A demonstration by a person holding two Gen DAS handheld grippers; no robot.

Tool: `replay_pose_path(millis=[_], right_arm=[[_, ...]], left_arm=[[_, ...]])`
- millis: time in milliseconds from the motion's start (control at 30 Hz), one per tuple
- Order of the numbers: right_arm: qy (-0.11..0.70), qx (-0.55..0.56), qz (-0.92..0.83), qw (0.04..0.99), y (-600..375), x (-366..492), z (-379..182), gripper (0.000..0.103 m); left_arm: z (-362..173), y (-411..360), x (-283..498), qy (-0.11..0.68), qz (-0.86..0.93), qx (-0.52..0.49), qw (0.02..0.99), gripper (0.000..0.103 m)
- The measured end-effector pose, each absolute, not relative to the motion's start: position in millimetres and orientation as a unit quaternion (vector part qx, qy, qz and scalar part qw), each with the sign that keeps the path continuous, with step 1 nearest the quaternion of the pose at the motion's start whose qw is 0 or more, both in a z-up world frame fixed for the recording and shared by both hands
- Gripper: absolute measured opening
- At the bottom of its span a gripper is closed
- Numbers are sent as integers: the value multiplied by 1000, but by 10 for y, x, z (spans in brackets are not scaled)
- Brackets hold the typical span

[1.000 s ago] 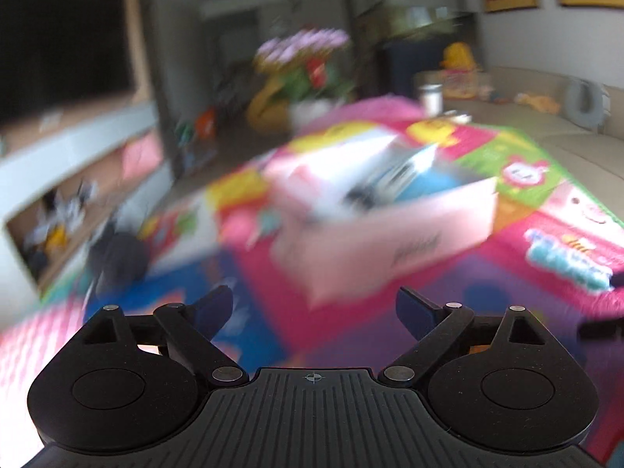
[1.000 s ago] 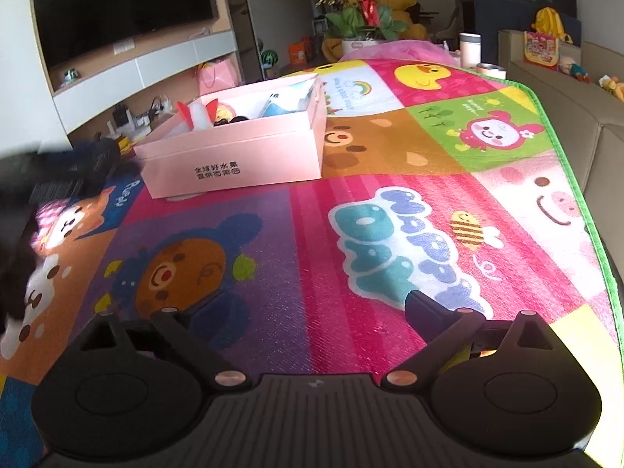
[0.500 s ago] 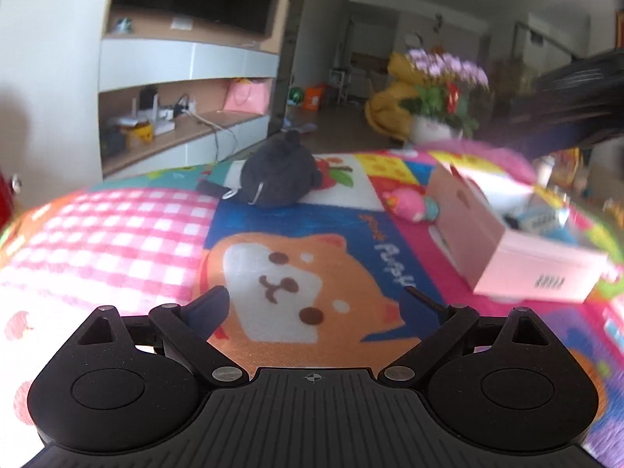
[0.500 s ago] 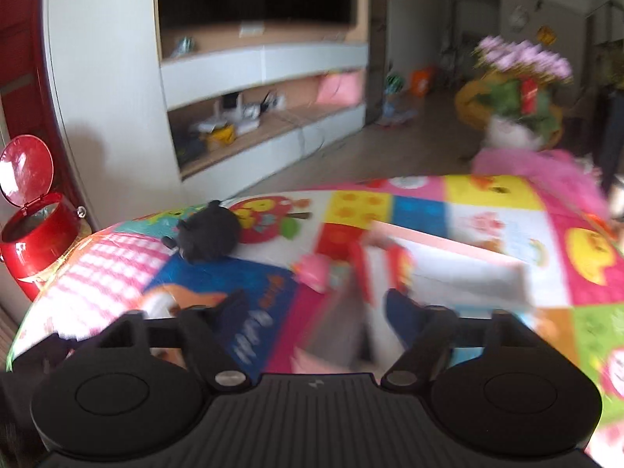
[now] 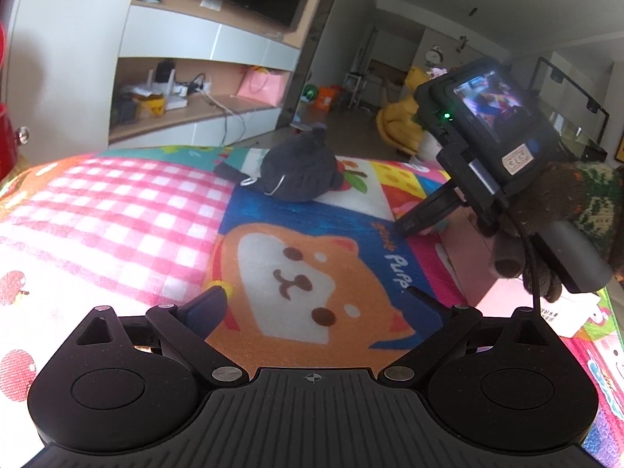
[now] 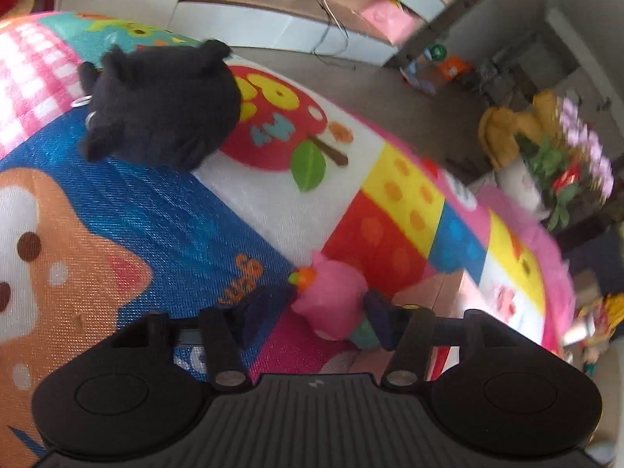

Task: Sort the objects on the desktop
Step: 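Grasp the pink bird toy on the mat with the right gripper and lift it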

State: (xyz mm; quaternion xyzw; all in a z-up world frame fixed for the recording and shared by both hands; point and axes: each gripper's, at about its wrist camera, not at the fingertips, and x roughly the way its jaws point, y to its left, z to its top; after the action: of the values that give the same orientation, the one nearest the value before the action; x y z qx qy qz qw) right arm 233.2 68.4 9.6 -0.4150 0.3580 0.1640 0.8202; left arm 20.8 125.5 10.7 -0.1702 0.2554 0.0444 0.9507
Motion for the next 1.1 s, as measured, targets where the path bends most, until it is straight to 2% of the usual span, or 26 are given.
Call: replay_pose_path(millis=[133,233,400,467,533,600,733,833,967,1100], right_arm=[[318,-395,165,846,576,2159,288,0],[317,-323,214,866,316,1862,641,0],[304,-293,246,873,13,1544,997,0],[323,-264,249,874,-64,1621,1065,5],[344,-232,237,879,-99,1779,1066,23],[367,-204,230,878,-113,1919,1030,31],[372,-235,208,874,116,2094,806,49],[360,-295,176,867,388,2179,572,54],[383,-354,146,840,617,2334,275,55],[374,-396,124,830,690,2363,96,41]], left_arm=[[92,1295,218,258,47,-182,948,99],[81,1328,228,262,51,-194,944,99],[81,1283,252,269,58,-182,944,99],[83,1275,248,268,57,-179,945,100],[78,1288,246,267,55,-182,945,100],[74,1306,246,265,53,-188,944,100],[70,1323,238,262,47,-196,944,100],[67,1331,238,261,44,-200,944,101],[67,1341,240,261,43,-204,942,101],[65,1344,240,261,43,-205,942,101]])
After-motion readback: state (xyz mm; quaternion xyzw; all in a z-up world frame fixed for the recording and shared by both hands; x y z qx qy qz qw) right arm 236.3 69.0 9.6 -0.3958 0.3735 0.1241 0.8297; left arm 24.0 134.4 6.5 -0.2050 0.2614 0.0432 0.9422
